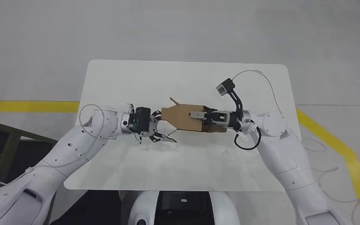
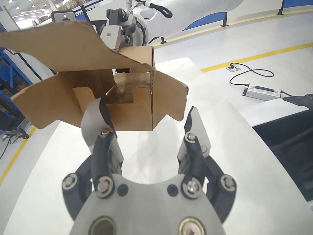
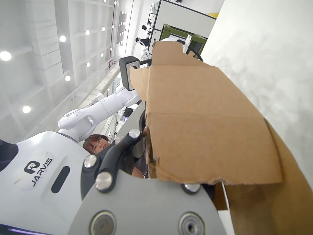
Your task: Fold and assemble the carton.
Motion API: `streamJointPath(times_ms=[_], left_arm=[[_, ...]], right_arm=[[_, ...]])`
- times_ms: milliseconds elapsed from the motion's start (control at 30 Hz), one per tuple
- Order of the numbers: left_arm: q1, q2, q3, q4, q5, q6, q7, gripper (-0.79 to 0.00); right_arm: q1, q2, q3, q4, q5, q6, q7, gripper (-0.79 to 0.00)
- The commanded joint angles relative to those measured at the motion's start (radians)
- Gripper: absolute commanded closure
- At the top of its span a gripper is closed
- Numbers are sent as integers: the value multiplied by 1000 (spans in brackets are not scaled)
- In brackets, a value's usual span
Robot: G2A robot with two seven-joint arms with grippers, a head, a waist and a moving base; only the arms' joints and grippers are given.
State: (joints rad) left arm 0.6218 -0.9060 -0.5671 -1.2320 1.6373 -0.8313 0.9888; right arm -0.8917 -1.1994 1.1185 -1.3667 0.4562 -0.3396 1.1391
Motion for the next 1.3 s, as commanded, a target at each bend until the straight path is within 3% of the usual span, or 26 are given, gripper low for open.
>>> streamJointPath(times_ms=[0, 100, 267, 933, 1267], left_arm=[[1, 1, 2, -1, -11, -1, -1, -585], [1, 4, 5, -5, -36, -4, -4, -548], [-4, 12, 18, -23, -82, -18, -18, -391], [-27, 50, 78, -43, -270, -49, -49, -345], [-42, 60, 94, -32, -368, -75, -75, -240]], right_arm=[[1, 0, 0, 2, 1, -1, -1, 0], [3, 0, -1, 4, 2, -1, -2, 0], [5, 1, -3, 5, 6, -1, 1, 0], [7, 4, -8, 1, 11, -5, 23, 0], [6, 6, -11, -7, 23, -11, 45, 0]])
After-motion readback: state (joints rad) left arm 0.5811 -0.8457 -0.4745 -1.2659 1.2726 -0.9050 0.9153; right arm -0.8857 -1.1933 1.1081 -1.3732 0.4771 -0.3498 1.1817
